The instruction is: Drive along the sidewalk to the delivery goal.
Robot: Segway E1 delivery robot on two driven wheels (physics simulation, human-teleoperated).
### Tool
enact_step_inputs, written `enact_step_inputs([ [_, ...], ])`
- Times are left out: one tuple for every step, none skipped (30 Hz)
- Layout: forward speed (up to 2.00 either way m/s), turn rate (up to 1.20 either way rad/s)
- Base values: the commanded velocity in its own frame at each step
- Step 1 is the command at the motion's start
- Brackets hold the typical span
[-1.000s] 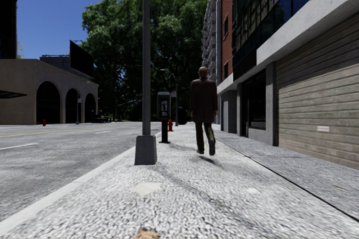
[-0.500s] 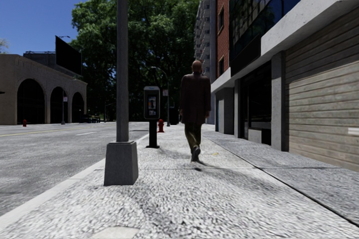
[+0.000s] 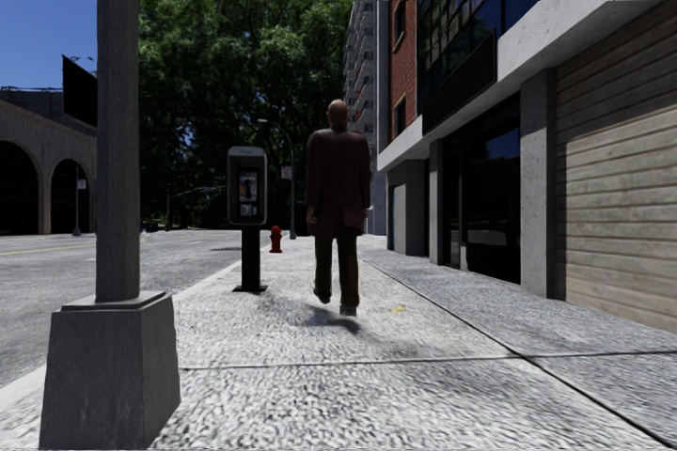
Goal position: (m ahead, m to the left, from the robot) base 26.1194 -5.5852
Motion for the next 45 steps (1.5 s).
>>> enact_step_inputs([
  [2.0, -0.3],
  [2.0, -0.3],
  [2.0, -0.3],
  [2.0, -0.3],
  [2.0, -0.3],
  [2.0, -0.3],
  [2.0, -0.3],
  [2.0, -0.3],
  [2.0, -0.3],
  [2.0, -0.3],
  [2.0, -0.3],
  [2.0, -0.3],
  [2.0, -0.3],
  [2.0, -0.3],
  [2.0, -0.3],
  [2.0, -0.3],
  [2.0, -0.3],
  [2.0, -0.3],
  [2.0, -0.3],
  [2.0, -0.25],
  [2.0, -0.23],
  [2.0, -0.22],
  [2.0, -0.22],
  [2.0, -0.17],
  [2.0, -0.09],
  [2.0, 0.0],
  [2.0, 0.0],
  [2.0, 0.0],
  [2.0, 0.0],
  [2.0, 0.0],
  [2.0, 0.0],
  [2.0, 0.0],
  [2.0, 0.0],
  [2.0, 0.0],
  [2.0, 0.0],
  [2.0, 0.0],
  [2.0, 0.0],
  [2.0, 0.0],
  [2.0, 0.0],
  [2.0, 0.0],
  [2.0, 0.0],
  [2.0, 0.0],
  [2.0, 0.0],
  [2.0, 0.0],
  [2.0, 0.0],
])
